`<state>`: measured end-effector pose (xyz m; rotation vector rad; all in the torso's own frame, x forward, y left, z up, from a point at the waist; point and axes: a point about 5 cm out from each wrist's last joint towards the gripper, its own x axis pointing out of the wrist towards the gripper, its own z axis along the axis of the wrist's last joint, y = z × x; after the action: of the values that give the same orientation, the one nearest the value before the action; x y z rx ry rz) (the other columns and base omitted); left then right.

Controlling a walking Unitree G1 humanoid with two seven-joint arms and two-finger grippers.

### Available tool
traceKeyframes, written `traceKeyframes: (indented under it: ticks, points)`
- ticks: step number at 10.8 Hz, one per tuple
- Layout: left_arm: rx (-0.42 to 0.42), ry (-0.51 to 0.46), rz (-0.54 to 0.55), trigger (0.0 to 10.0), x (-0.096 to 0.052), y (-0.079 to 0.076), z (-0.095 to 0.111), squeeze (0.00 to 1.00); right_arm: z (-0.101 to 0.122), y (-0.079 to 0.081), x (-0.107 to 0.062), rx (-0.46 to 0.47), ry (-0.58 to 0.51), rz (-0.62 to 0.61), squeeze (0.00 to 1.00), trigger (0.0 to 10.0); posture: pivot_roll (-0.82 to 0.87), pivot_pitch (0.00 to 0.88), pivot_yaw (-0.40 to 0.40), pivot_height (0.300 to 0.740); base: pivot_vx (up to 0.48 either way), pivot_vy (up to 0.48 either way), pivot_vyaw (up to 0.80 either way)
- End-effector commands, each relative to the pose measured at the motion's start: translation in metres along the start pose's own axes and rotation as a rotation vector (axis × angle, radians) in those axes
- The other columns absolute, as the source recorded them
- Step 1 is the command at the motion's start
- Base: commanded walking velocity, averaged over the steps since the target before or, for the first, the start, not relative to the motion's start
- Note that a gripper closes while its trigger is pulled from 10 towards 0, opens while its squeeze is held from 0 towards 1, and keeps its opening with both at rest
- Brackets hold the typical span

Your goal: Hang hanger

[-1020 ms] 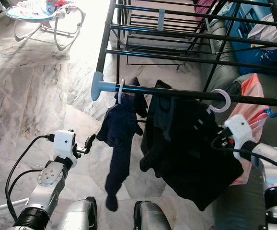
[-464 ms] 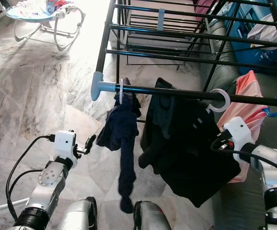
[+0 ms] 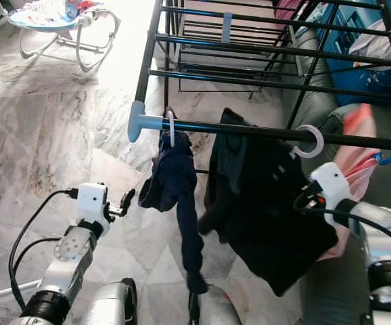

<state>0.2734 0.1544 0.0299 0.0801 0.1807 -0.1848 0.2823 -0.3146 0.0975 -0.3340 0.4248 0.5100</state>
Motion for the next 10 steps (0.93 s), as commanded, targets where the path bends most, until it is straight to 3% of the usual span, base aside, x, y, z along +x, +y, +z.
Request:
traceKeyframes:
  ticks: [1, 2, 3, 5, 8, 10]
  points:
    - [0.012, 0.012, -0.007, 10.0, -0.003, 0.002, -0.003, 0.00, 0.003, 0.004, 0.005, -0.002, -0.002, 0.021, 0.00, 0.0, -0.03, 0.220, -0.034, 0.740, 0.000, 0.000, 0.00]
    - [0.022, 0.016, -0.013, 10.0, -0.004, 0.002, -0.004, 0.00, 0.006, 0.008, 0.010, 0.034, -0.021, 0.033, 0.00, 0.0, -0.02, 0.208, -0.032, 0.740, 0.000, 0.000, 0.00]
    - [0.040, 0.030, -0.021, 10.0, -0.005, 0.002, -0.006, 0.00, 0.010, 0.010, 0.017, 0.114, -0.052, -0.013, 0.00, 0.0, -0.02, 0.207, -0.033, 0.740, 0.000, 0.000, 0.00]
    - [0.058, 0.030, -0.043, 10.0, -0.006, -0.001, -0.007, 0.00, 0.008, 0.026, 0.025, 0.188, -0.100, -0.125, 0.00, 0.0, -0.03, 0.181, -0.032, 0.740, 0.000, 0.000, 0.00]
    - [0.031, 0.008, -0.024, 10.0, -0.006, -0.005, -0.006, 0.00, 0.021, 0.056, 0.017, 0.233, -0.397, -0.435, 0.00, 0.0, -0.02, 0.138, -0.066, 0.740, 0.000, 0.000, 0.00]
    - [0.025, -0.017, -0.030, 10.0, -0.009, -0.005, -0.006, 0.00, 0.032, 0.083, 0.011, 0.262, -0.446, -0.573, 0.00, 0.0, -0.02, 0.132, -0.071, 0.740, 0.000, 0.000, 0.00]
